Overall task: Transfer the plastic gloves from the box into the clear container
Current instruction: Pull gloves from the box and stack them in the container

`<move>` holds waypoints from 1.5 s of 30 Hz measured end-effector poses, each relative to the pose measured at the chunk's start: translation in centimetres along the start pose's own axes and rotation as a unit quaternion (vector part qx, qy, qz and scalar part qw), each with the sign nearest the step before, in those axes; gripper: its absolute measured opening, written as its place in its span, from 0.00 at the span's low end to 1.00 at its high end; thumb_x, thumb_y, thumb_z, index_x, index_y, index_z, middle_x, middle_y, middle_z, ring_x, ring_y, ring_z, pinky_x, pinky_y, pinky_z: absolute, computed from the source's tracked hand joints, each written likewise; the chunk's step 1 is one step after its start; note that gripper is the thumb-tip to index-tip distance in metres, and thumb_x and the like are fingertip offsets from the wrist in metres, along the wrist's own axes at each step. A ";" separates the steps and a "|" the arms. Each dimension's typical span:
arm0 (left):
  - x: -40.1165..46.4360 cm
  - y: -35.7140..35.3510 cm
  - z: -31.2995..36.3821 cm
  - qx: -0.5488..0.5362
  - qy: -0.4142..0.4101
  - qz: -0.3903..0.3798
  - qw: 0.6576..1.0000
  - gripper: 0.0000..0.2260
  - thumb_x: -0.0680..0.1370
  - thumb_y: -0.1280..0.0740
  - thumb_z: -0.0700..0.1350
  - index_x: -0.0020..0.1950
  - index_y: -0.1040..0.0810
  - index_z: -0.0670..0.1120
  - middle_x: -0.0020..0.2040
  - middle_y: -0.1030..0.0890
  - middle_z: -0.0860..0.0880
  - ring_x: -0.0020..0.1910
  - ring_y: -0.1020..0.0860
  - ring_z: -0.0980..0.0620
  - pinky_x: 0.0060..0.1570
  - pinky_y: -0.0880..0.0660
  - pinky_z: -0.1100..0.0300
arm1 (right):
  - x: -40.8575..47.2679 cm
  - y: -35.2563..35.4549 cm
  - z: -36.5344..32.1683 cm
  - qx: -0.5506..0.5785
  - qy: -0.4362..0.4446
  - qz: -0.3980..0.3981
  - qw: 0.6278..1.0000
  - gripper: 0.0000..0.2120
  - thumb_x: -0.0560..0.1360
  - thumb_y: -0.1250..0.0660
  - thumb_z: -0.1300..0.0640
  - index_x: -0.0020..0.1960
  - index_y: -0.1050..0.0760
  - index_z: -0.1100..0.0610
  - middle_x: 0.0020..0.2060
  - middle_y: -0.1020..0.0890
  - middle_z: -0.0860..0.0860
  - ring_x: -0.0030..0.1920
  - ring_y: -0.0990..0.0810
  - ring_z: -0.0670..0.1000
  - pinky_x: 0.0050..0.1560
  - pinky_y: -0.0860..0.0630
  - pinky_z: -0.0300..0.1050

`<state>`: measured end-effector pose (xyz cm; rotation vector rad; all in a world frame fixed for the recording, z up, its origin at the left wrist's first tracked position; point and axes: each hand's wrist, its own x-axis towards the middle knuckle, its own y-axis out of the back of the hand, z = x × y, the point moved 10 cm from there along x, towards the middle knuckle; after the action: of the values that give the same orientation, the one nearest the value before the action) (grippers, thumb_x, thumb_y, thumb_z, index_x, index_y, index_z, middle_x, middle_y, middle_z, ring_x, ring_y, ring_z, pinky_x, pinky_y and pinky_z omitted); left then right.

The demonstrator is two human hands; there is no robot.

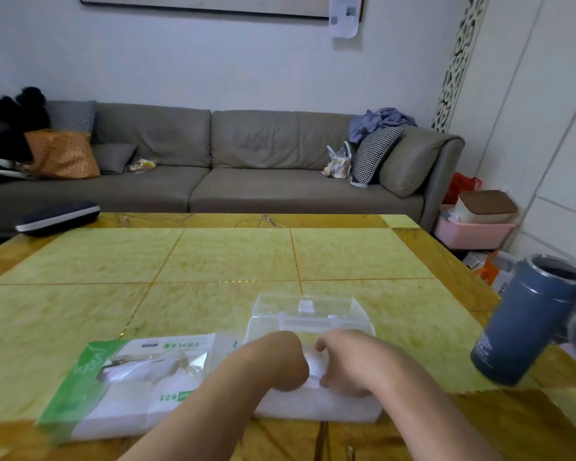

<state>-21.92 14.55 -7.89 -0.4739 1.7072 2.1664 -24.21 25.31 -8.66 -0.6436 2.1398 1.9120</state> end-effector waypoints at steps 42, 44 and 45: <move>-9.0 2.7 -26.2 -0.256 0.043 0.223 0.940 0.22 0.70 0.24 0.46 0.61 0.26 0.56 0.52 0.26 0.59 0.47 0.24 0.60 0.49 0.23 0.61 | -3.0 5.6 -21.7 0.185 0.223 0.135 0.947 0.10 0.84 0.37 0.56 0.45 0.24 0.52 0.36 0.23 0.44 0.32 0.28 0.43 0.35 0.32 0.38; -9.1 2.8 -26.1 -0.248 0.049 0.219 0.942 0.21 0.71 0.25 0.45 0.61 0.26 0.53 0.54 0.25 0.58 0.48 0.23 0.57 0.50 0.22 0.59 | -3.2 6.3 -21.1 0.272 0.230 0.134 0.925 0.10 0.85 0.38 0.58 0.45 0.24 0.55 0.37 0.20 0.46 0.36 0.24 0.43 0.39 0.29 0.37; -9.2 2.9 -25.9 -0.243 0.052 0.219 0.944 0.20 0.70 0.25 0.45 0.60 0.26 0.50 0.54 0.25 0.57 0.49 0.22 0.55 0.51 0.21 0.56 | -3.5 6.5 -20.9 0.317 0.235 0.129 0.910 0.10 0.85 0.39 0.60 0.46 0.24 0.56 0.39 0.17 0.47 0.38 0.21 0.42 0.42 0.28 0.34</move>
<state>-13.83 -11.90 -6.93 -0.3536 1.4125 2.9580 -21.17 5.87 1.61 -0.7528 3.0604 1.0724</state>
